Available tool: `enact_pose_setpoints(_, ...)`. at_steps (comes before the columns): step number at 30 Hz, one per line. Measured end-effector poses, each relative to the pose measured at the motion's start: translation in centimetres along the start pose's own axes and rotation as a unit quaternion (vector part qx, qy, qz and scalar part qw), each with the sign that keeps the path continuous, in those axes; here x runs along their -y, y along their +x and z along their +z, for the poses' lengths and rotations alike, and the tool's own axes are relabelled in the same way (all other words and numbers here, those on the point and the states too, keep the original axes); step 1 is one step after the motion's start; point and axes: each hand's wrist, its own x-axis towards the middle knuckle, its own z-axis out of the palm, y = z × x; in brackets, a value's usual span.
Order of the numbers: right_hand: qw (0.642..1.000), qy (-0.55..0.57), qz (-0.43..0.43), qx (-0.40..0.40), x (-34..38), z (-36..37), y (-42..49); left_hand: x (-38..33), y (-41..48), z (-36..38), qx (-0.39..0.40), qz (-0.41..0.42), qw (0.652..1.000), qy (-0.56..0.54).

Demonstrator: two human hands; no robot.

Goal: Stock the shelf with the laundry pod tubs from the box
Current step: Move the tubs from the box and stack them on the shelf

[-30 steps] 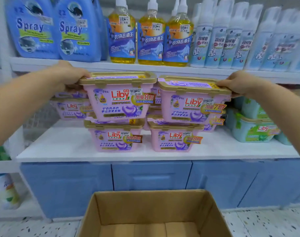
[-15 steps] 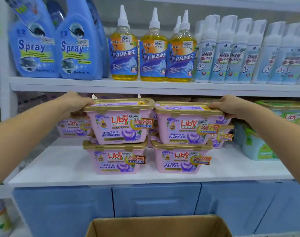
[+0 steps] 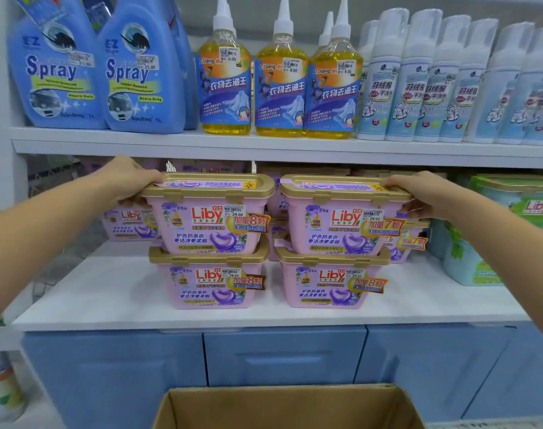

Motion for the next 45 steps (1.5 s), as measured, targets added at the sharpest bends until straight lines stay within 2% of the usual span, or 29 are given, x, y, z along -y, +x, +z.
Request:
enact_pose_setpoints(3,0.992,0.124,0.029,-0.006,-1.4,0.5,-0.3,0.7,0.0,0.5,-0.030,-0.009,0.995,-0.092)
enact_pose_setpoints(6,0.963,0.265,0.012,-0.042,-4.2,1.7,-1.4,3.1,-0.8,1.2,-0.067,-0.042,0.958,-0.274)
enact_pose_setpoints(9,0.948,0.310,-0.024,-0.063,-8.6,3.9,-2.9,8.2,-2.4,4.1,-0.108,-0.050,0.935,-0.333)
enact_pose_setpoints(11,0.968,0.243,-0.054,-0.043,-11.8,5.7,-3.4,11.4,-4.3,7.0,-0.090,-0.057,0.947,-0.302)
enact_pose_setpoints(13,0.984,0.162,-0.072,0.024,-14.0,7.3,-3.7,13.2,-6.0,9.6,-0.023,-0.068,0.963,-0.261)
enact_pose_setpoints(15,0.987,0.110,-0.065,0.099,-14.9,8.8,-4.1,13.6,-6.9,11.5,0.051,-0.058,0.971,-0.226)
enact_pose_setpoints(17,0.987,0.095,-0.055,0.118,-14.9,9.6,-4.3,13.5,-7.1,12.5,0.072,-0.038,0.979,-0.186)
enact_pose_setpoints(23,0.989,0.126,-0.079,0.023,-14.3,11.4,-4.8,13.6,-6.7,13.8,-0.028,0.017,0.998,-0.049)
enact_pose_setpoints(29,0.991,0.108,-0.082,0.001,-14.0,12.6,-4.8,14.6,-6.1,14.0,-0.093,0.039,0.995,-0.022)
enact_pose_setpoints(36,0.990,0.106,-0.096,0.008,-12.3,15.8,-4.9,17.1,-4.2,11.6,-0.102,0.035,0.994,-0.012)
enact_pose_setpoints(45,0.984,0.113,-0.134,0.032,-8.6,22.4,-4.3,20.9,0.4,6.4,-0.068,0.000,0.997,-0.047)
